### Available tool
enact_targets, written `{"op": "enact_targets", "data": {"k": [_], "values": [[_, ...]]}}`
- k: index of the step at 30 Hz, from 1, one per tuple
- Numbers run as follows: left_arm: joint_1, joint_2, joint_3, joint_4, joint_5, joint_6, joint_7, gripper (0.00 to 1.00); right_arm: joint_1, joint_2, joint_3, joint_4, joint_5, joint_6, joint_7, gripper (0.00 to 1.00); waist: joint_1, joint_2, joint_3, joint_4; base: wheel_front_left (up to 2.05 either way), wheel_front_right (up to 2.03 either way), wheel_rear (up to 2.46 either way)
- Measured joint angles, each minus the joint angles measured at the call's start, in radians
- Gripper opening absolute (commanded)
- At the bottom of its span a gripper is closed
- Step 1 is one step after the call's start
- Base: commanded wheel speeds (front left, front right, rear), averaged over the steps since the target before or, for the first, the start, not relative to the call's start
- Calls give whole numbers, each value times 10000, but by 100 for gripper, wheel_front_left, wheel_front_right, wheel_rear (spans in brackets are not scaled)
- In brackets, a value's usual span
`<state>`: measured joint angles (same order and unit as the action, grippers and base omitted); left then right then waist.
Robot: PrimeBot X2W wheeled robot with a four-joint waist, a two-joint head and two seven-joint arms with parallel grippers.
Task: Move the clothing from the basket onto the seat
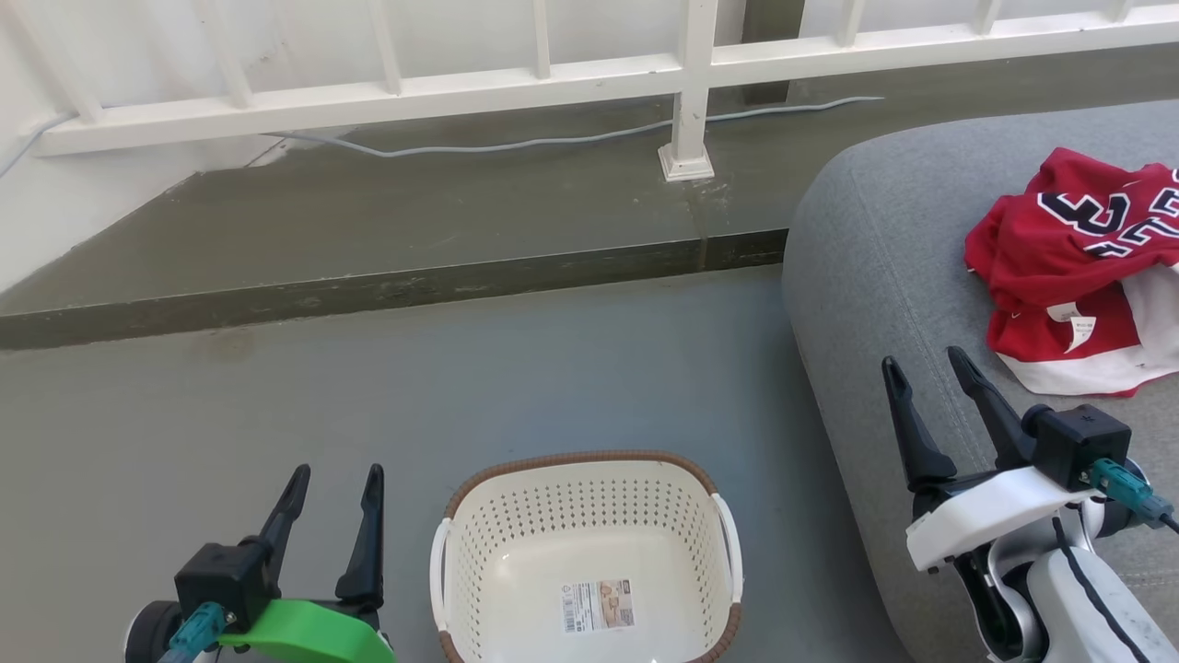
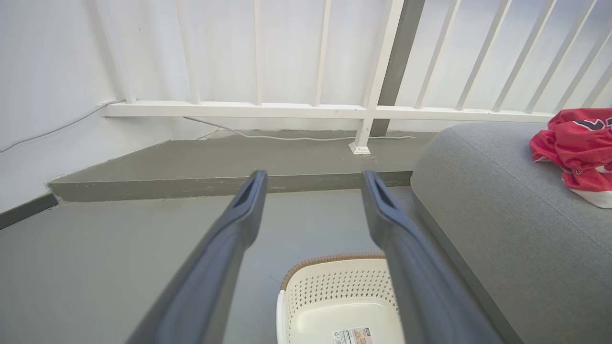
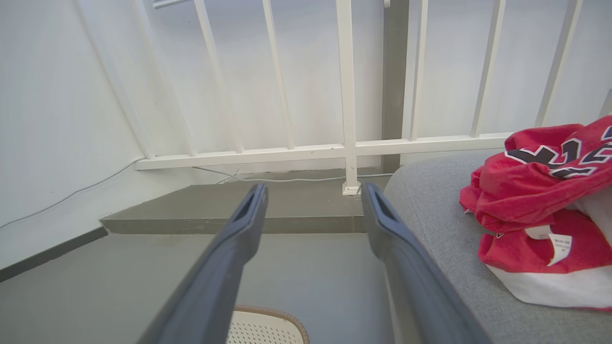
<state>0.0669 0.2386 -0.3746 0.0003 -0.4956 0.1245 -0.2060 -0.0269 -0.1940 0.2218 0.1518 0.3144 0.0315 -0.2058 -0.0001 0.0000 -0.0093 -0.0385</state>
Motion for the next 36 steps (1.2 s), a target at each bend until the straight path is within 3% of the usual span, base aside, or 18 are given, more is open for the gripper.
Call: {"op": "enact_targets", "data": {"k": [28, 29, 36], "values": [[209, -290, 334, -150, 414, 0, 305, 100, 295, -98, -77, -654, 25, -161, 282, 100, 0, 0, -7, 36, 0, 0, 0], [209, -301, 357, -153, 416, 0, 305, 0, 339, -104, -81, -665, 25, -161, 305, 0, 0, 0, -8, 36, 0, 0, 0], [298, -527, 159, 307, 265, -10, 305, 0, 793, 197, 25, -128, 63, -155, 305, 0, 0, 0, -4, 41, 0, 0, 0]]}}
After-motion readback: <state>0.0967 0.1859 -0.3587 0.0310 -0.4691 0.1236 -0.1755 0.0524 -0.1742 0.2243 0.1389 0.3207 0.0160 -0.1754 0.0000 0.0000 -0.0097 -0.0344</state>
